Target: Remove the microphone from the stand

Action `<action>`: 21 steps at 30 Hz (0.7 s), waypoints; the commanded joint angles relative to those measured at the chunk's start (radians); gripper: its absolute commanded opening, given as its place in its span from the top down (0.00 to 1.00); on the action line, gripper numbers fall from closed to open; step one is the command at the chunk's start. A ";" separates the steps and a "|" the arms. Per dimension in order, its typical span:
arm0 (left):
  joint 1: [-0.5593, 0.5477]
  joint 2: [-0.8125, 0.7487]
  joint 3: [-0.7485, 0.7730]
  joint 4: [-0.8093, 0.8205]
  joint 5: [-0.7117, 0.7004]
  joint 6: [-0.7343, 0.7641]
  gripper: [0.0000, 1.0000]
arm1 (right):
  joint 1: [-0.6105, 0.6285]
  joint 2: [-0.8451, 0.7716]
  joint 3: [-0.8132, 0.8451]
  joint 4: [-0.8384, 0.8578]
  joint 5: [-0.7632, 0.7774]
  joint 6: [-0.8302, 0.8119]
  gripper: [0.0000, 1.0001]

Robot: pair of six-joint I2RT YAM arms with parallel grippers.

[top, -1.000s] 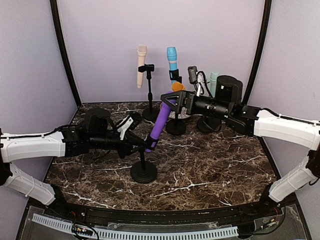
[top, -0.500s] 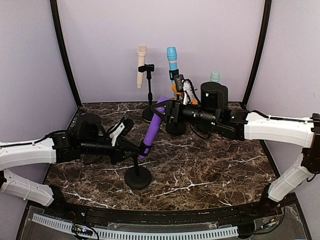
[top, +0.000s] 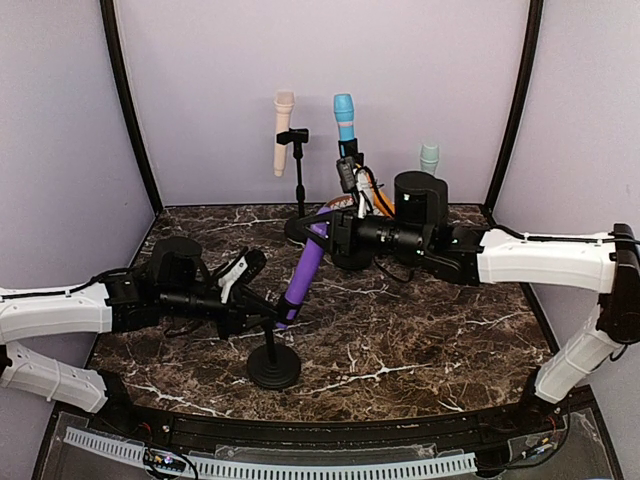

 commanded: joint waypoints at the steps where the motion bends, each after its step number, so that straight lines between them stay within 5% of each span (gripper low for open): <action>1: -0.003 -0.018 -0.004 0.078 0.146 -0.037 1.00 | -0.055 -0.050 -0.052 0.132 -0.245 -0.054 0.66; 8: -0.002 0.020 -0.007 0.050 0.161 -0.020 1.00 | -0.128 -0.070 -0.051 0.195 -0.454 -0.043 0.73; 21: -0.082 0.085 -0.007 -0.029 -0.012 0.107 1.00 | -0.144 -0.166 0.040 -0.082 0.041 0.065 0.74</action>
